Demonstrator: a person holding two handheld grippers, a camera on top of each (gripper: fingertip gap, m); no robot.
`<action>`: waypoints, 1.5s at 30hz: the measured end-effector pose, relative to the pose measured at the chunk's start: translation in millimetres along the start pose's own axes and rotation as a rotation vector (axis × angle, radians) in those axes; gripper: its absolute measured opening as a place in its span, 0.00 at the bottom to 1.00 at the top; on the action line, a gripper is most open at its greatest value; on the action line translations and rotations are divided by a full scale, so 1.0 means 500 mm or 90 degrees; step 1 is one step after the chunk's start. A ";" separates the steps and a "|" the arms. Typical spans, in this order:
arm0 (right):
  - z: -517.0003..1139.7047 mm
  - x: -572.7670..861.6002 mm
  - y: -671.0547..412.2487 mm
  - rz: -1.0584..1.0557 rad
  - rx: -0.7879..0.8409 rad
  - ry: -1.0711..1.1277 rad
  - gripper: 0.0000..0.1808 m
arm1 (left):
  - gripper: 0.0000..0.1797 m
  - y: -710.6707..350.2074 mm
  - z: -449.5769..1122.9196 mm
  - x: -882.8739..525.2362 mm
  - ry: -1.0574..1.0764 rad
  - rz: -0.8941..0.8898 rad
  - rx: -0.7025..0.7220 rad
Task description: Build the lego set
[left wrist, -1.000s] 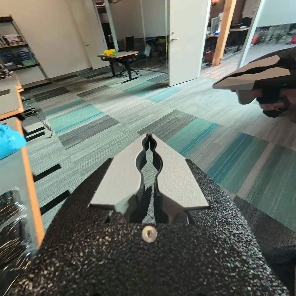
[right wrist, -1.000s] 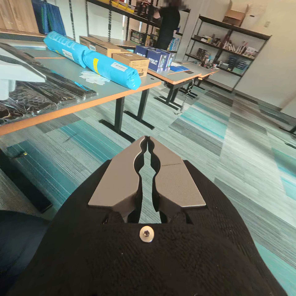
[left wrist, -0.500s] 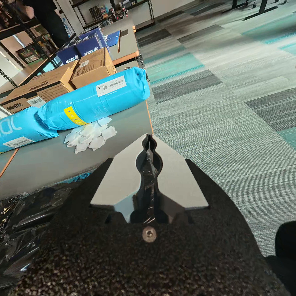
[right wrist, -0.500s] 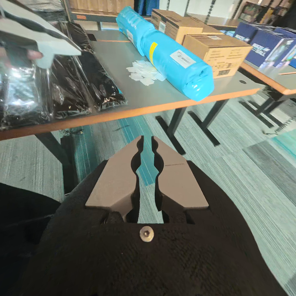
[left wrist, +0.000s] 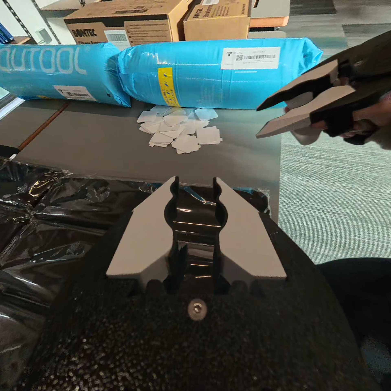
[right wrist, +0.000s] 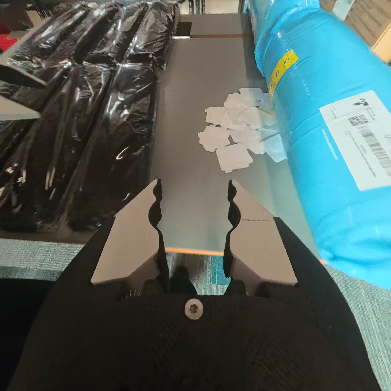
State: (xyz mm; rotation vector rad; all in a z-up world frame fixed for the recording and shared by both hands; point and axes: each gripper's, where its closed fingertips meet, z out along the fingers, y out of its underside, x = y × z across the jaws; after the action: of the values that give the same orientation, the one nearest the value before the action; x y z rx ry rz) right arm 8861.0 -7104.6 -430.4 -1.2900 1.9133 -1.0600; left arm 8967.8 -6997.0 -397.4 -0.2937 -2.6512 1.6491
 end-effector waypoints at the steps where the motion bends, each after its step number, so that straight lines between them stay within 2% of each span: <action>1: 0.034 0.017 -0.002 0.004 -0.016 -0.007 0.35 | 0.16 -0.001 0.005 -0.012 -0.010 -0.005 -0.009; 7: 0.174 0.067 -0.014 0.004 -0.068 -0.041 0.44 | 0.13 -0.018 0.035 -0.060 -0.059 -0.038 -0.023; 10: 0.214 0.091 -0.004 0.006 -0.107 -0.032 0.45 | 0.13 -0.022 0.044 -0.071 -0.078 -0.074 -0.017; 18: 0.243 0.108 0.038 -0.018 -0.187 -0.024 0.43 | 0.11 -0.001 0.053 -0.085 -0.098 -0.105 -0.038; 29: 0.236 0.126 0.042 -0.020 -0.195 0.018 0.26 | 0.10 -0.009 0.067 -0.107 -0.066 -0.118 -0.026; 45: 0.198 0.097 0.051 0.000 -0.163 0.078 0.25 | 0.08 0.003 0.066 -0.093 -0.020 -0.112 -0.015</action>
State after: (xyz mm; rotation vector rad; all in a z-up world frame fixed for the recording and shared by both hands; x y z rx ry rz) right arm 8912.5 -7172.7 -504.5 -1.3886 2.1991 -0.9358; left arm 9010.2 -7033.0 -409.3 -0.0331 -2.6332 1.5831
